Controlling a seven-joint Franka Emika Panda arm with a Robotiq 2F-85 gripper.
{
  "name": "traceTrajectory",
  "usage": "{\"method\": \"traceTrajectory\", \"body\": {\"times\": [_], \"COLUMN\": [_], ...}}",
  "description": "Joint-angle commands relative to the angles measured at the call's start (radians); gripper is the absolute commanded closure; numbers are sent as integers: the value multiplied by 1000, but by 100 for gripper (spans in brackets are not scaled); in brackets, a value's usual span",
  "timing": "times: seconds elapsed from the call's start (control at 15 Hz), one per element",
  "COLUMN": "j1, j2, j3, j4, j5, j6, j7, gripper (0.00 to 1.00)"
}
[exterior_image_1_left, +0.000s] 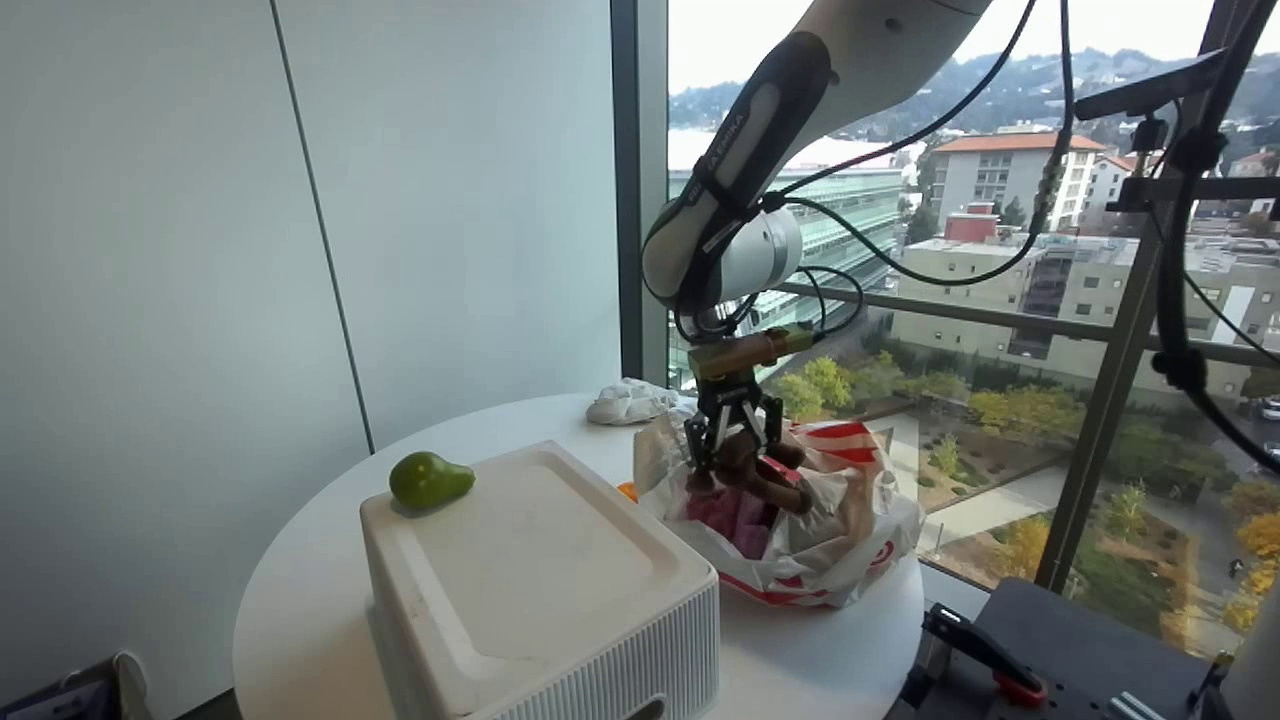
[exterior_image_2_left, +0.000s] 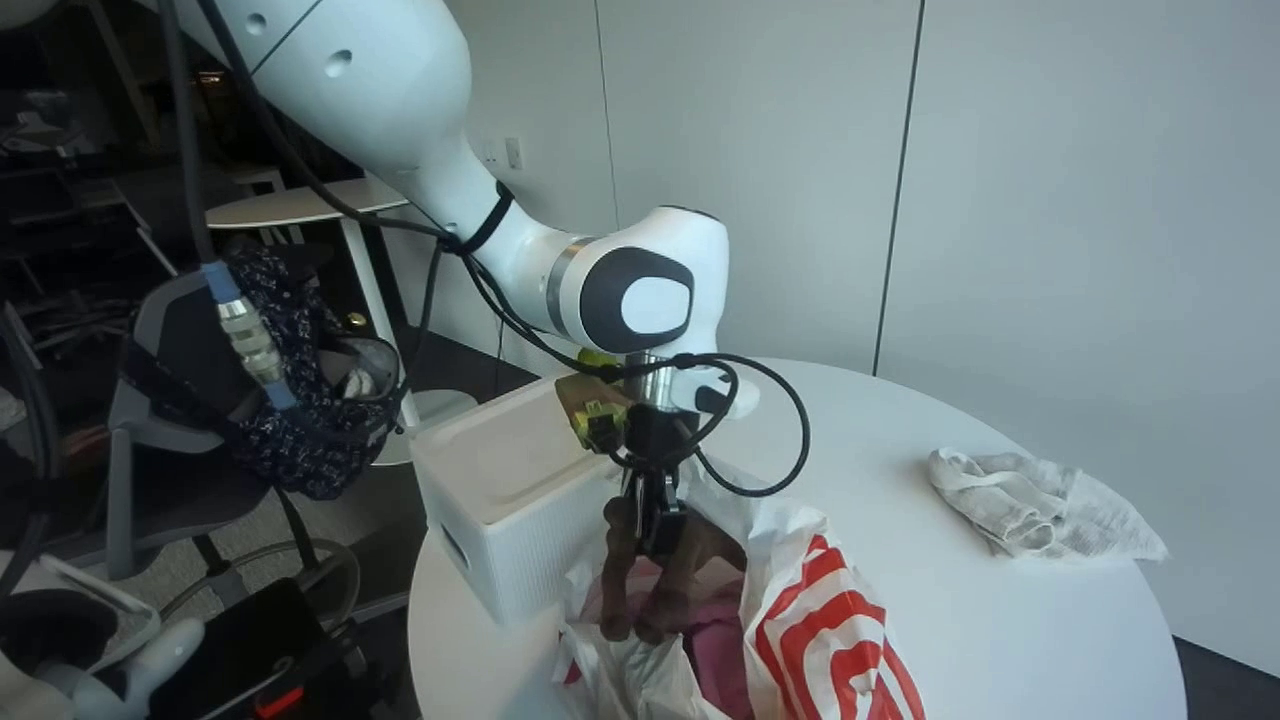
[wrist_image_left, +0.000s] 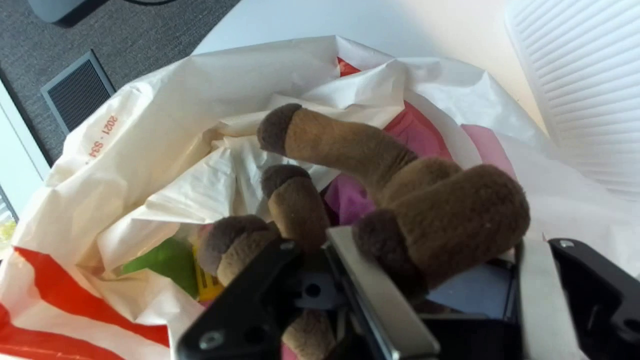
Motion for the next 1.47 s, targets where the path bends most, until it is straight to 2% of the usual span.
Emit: {"method": "traceTrajectory", "body": {"times": [0.0,0.33,0.53,0.8,0.87,0.93,1.07,1.13,1.27,1.4], "j1": [24,24,53,94,100,109,143,158,225,230], "j2": [-28,47,112,181,181,169,99,66,-2,-76], "j3": [-16,-23,-61,-106,-106,-105,-107,-103,-134,-94], "j4": [-6,-12,-25,-51,-56,-64,-87,-94,-95,-93], "j5": [-47,-45,-98,-149,-142,-133,-144,-146,-238,-290], "j6": [34,173,244,277,278,266,170,99,-83,-262], "j7": [46,87,158,226,227,230,240,248,367,408], "gripper": [96,97,96,96,90,70,56,49,34,19]}}
